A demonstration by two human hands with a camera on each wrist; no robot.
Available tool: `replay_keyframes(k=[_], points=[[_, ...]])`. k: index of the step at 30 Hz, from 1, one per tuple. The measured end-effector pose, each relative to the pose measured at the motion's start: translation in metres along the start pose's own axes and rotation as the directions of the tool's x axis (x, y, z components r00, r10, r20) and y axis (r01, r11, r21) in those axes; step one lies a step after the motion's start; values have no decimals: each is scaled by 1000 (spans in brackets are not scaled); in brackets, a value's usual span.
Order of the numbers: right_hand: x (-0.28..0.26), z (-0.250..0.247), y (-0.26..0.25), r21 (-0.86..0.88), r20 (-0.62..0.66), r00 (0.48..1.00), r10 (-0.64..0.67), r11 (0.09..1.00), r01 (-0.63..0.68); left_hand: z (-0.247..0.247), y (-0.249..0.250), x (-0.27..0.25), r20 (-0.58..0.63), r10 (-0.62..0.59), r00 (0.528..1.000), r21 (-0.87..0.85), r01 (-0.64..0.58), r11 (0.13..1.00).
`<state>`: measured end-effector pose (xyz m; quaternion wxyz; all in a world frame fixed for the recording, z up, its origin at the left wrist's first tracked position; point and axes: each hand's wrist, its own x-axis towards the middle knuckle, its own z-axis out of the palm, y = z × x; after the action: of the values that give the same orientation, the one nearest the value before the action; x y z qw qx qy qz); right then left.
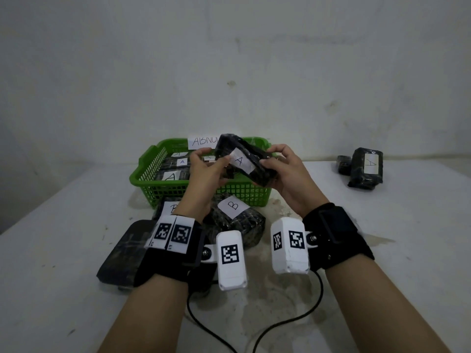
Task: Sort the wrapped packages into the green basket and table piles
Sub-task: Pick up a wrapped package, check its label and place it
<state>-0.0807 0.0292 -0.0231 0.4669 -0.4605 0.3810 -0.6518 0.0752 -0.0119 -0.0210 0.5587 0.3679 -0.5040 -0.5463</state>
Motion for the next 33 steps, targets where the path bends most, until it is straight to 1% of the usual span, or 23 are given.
replay_keyframes(k=[1,3,5,6,11,14,16,18,21,24,26,29,33], points=[[1,1,2,-15,-13,1000,-24,1000,23,0,1,-1,18,-8,1000,-4,8,1000],[2,1,6,-67,-32,997,-68,996,66,3,4,-3,111,-36,993,-28,40,999],[3,1,9,-106,-31,995,-92,990,88,6,6,-8,200,-53,978,-26,60,998],[2,2,10,-121,-22,995,-98,988,94,7,7,-9,217,-55,975,-20,60,998],[-2,6,9,-228,62,988,-138,962,149,8,7,-11,180,-41,983,-53,51,997],[-3,9,9,-205,99,990,-103,971,121,5,8,-11,161,-36,986,-54,45,998],[-4,11,8,-168,91,993,-79,981,93,4,8,-11,166,-42,985,-40,49,998],[-3,12,7,-157,55,997,-54,986,62,5,8,-12,165,-37,986,-4,38,999],[-1,12,6,-211,14,1000,-1,977,4,9,5,-12,147,-22,989,30,18,999],[-2,13,5,-229,-15,1000,4,973,-7,10,3,-12,135,-31,990,75,21,997],[-3,13,5,-231,-16,1000,-8,973,4,10,2,-12,133,-42,990,93,29,995],[-5,14,4,-225,-2,1000,-12,974,11,9,4,-12,153,-54,987,43,48,998],[-6,16,3,-240,30,999,28,971,-20,7,3,-11,137,-35,990,60,27,998]])
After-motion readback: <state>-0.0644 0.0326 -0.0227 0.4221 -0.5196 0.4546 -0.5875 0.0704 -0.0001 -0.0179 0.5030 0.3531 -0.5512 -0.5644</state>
